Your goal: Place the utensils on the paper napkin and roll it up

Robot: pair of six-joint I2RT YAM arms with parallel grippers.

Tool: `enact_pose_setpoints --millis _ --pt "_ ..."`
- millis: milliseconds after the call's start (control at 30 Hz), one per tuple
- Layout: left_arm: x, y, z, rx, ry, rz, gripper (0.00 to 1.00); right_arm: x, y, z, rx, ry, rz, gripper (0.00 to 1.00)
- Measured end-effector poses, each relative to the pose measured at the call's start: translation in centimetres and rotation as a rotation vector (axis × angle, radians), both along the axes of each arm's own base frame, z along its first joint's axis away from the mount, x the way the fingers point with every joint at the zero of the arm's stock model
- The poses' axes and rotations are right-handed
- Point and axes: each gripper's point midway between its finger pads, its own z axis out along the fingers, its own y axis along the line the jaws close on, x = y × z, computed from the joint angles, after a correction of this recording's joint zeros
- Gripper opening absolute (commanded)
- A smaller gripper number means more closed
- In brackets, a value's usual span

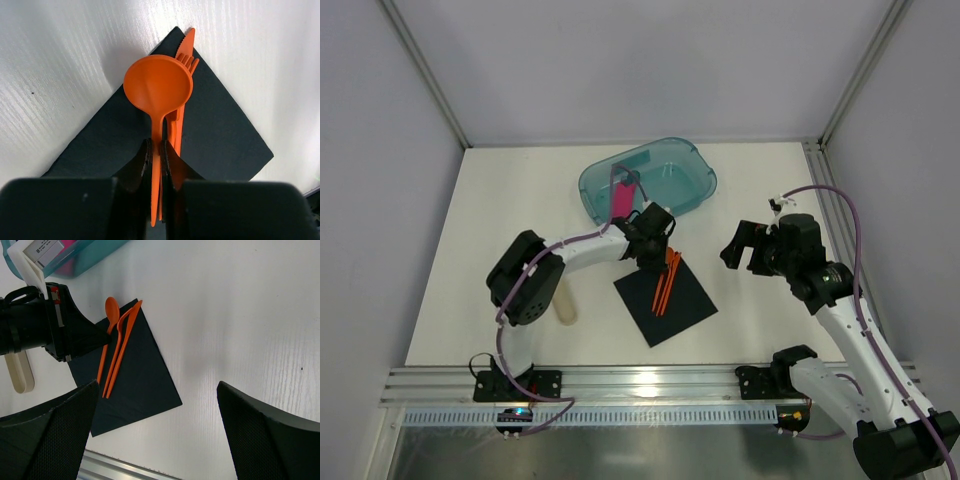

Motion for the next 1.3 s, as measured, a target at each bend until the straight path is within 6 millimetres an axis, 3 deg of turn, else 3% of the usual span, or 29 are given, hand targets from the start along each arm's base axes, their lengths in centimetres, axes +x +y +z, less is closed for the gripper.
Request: enact_pose_setpoints --millis 433,1033,1167,1300 --pt "0.1 -0.3 0.0 -0.013 0.002 0.018 0.17 0.0 -0.1 0.0 -0.003 -0.001 -0.004 1.0" --pt "0.1 -0.3 0.0 -0.018 0.004 0.026 0.19 0.0 0.0 0.0 -0.001 0.0 0.004 1.0" --pt "0.2 -0.3 1.5 -0.039 -0.016 0.03 0.25 -0.1 0.6 -0.3 0.004 0.014 0.044 1.0" --pt "0.5 0.0 5.2 -0.087 -0.071 0.048 0.26 -0.4 2.0 -1.4 0.018 0.028 0.105 0.96"
